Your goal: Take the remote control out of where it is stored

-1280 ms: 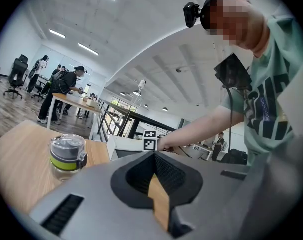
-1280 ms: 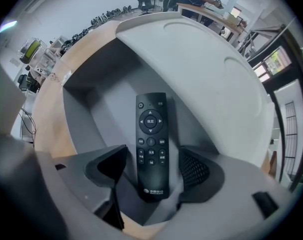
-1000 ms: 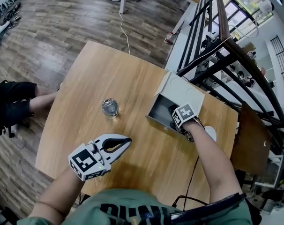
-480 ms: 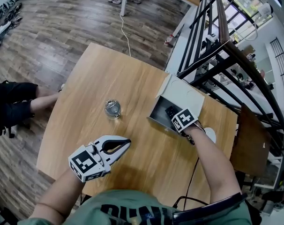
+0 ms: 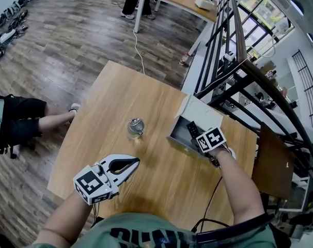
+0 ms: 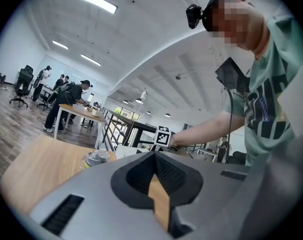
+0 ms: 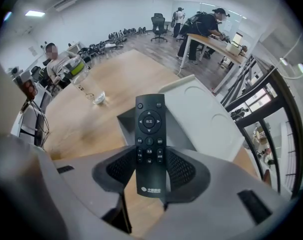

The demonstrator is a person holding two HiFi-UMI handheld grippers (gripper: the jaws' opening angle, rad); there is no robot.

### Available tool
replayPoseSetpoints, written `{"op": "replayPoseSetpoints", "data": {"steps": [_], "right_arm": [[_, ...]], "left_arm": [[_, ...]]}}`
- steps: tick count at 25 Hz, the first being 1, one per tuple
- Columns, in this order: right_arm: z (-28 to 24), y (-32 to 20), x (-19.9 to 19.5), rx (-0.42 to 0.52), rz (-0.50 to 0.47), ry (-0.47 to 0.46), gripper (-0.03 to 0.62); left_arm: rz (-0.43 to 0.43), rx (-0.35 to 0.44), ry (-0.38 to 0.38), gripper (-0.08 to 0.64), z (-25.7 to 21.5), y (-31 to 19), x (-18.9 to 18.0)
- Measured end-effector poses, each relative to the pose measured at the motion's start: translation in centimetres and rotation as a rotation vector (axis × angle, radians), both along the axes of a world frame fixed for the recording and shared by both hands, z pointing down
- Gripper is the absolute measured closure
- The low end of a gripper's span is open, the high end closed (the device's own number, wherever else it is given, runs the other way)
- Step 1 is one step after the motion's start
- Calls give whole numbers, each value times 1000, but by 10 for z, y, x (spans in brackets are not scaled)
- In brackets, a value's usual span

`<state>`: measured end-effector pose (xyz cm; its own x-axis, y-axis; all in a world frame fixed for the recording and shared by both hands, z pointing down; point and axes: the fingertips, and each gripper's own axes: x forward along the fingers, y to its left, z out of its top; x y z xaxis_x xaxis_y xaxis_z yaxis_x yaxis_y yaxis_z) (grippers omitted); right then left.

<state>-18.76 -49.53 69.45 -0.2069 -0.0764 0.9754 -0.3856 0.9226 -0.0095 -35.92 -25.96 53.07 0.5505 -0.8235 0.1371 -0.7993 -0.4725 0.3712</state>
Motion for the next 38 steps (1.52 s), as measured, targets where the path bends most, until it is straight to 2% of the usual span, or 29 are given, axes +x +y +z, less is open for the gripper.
{"op": "replayPoseSetpoints", "data": {"steps": [5,11,18,22,26,30,33,38], "right_arm": [[-51,22,-19,32,59,-95,407],[-129,61,-37,81,171,-273,407],[-214,130,-14,154,264,-457,407],[-260,162,7,208,282,-581,407],[-299,196,49,249,274,-702,407],[-325,219,103,286,213,-813,407],[-336,242,156,293,173,-871,407],[-338,284,251,268,155,-939,407]], "left_arm": [[-15,38,-8,568,-28,29,-36],[-10,99,-29,568,-73,65,-77],[11,136,-44,568,-108,117,-91],[8,173,-53,568,-133,130,-81],[-10,193,-59,569,-154,152,-43],[-47,216,-75,568,-166,161,16],[-63,210,-17,568,-169,170,81],[-10,186,25,569,-162,177,197]]}}
